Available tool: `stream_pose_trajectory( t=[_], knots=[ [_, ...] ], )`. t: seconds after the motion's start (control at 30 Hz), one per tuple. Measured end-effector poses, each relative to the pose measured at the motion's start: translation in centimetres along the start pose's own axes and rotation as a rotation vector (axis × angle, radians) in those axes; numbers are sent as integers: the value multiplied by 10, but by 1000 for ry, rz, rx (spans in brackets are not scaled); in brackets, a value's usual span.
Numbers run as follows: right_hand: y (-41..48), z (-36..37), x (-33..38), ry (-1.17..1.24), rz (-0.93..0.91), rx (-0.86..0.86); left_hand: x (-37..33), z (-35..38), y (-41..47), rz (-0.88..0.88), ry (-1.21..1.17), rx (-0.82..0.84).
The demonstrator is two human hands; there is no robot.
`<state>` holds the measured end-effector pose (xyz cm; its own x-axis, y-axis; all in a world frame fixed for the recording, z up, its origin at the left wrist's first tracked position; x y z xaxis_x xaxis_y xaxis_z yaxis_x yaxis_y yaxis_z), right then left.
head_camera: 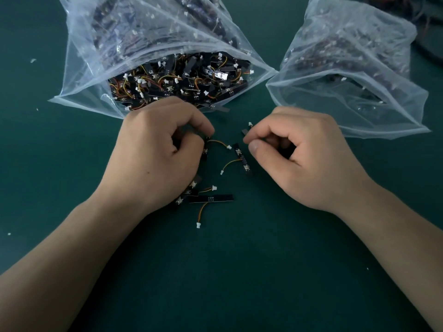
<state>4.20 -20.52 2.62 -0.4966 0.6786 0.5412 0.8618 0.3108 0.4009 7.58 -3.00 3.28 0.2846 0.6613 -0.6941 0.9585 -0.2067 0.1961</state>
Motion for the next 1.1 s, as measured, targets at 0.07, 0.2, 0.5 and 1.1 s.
stream_pose_trajectory(
  t=[0.07,0.2,0.5,1.1],
  knots=[
    [0,0,2,-1,-13,6,1,4,0,-7,32,41],
    [0,4,9,-16,-70,60,2,13,0,-2,127,112],
    [1,7,16,-110,-119,68,8,12,1,-16,131,84],
    [-1,0,10,-204,-20,14,-9,12,-5,167,31,101]
  ],
)
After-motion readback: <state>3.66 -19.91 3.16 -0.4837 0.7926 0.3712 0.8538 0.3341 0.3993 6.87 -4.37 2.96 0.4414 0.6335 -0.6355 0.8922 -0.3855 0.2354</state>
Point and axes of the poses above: each hand's wrist, its own y-axis towards the middle knuckle, its own z-axis out of the palm, x = y × z, the point moved 10 cm from there along y, towards the middle knuckle, and after that the axes turned 10 degrees about -z, right-handed, at the moved point
